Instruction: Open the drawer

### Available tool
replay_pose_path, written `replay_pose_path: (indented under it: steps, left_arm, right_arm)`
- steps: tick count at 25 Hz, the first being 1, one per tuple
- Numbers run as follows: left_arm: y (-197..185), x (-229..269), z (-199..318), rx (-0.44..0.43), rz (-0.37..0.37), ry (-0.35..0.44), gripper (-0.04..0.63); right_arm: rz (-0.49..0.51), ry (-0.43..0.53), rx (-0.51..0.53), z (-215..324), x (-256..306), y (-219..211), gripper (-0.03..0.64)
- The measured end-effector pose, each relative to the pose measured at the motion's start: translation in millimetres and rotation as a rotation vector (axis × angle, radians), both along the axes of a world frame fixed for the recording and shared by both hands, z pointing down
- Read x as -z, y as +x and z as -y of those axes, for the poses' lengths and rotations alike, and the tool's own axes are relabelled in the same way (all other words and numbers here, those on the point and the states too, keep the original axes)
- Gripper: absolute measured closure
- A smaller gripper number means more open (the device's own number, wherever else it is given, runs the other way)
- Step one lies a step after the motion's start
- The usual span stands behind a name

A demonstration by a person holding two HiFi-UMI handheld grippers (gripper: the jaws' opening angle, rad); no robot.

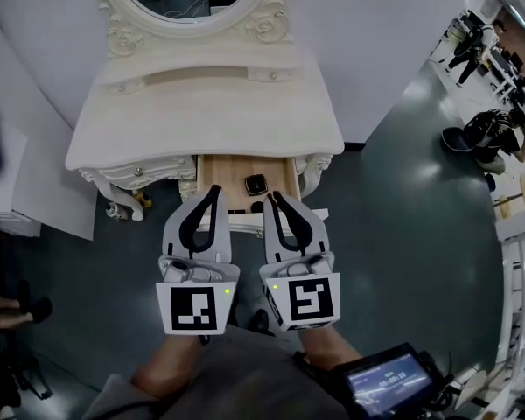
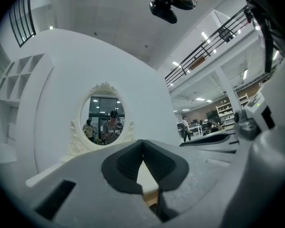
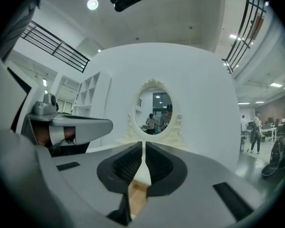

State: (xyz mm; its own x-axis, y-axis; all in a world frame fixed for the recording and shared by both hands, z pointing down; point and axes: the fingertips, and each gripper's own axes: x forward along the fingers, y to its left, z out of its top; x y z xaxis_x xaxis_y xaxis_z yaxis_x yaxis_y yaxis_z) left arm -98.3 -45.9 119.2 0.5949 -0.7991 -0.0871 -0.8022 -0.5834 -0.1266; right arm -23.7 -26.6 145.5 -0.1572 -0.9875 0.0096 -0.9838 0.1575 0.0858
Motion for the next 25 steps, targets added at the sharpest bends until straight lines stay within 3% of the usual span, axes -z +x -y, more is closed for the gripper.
replay_pose_path:
  steps: [25]
  left_arm:
    - [6, 6, -13, 0.009, 0.035, 0.023, 0.584]
  right_arm:
    - [-0.052, 0.023, 0.032, -7, 9, -5, 0.604]
